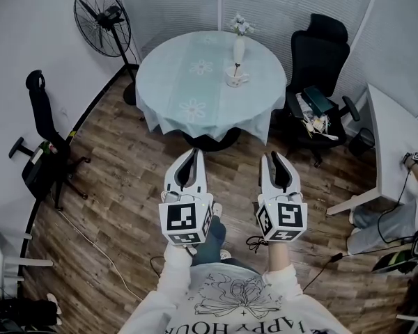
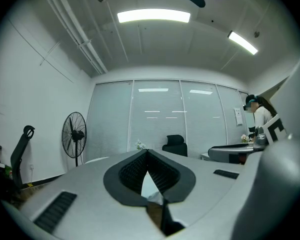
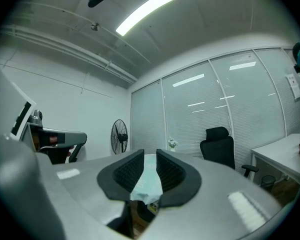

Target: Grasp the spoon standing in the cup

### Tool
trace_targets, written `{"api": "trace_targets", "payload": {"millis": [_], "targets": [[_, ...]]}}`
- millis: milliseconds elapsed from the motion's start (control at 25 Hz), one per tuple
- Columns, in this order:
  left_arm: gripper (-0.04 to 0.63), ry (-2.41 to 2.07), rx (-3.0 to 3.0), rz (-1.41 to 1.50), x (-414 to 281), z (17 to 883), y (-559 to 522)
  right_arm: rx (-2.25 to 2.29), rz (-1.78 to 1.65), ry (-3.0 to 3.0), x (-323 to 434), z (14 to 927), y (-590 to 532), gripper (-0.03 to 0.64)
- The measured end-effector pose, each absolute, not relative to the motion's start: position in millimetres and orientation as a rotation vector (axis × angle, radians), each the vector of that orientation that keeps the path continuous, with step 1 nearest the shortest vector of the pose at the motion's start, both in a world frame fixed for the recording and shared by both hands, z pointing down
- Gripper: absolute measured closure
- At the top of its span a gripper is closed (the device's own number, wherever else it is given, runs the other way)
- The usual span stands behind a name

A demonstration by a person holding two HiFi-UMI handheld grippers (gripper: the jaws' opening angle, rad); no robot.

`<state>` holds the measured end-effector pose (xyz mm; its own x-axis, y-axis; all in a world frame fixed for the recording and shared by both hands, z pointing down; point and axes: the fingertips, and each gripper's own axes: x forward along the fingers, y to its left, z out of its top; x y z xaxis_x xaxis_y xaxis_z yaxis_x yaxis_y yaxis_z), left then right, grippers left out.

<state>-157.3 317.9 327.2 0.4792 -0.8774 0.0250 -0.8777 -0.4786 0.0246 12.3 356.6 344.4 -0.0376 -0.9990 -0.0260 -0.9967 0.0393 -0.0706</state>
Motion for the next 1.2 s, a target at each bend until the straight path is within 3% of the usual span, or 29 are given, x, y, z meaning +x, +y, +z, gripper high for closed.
{"api": "trace_targets", "payload": {"millis": [1200], "targets": [[0.591, -1.438, 2.746, -0.001, -98, 330, 34, -2.21, -0.063, 2.131, 70, 346, 88, 0.52]]}}
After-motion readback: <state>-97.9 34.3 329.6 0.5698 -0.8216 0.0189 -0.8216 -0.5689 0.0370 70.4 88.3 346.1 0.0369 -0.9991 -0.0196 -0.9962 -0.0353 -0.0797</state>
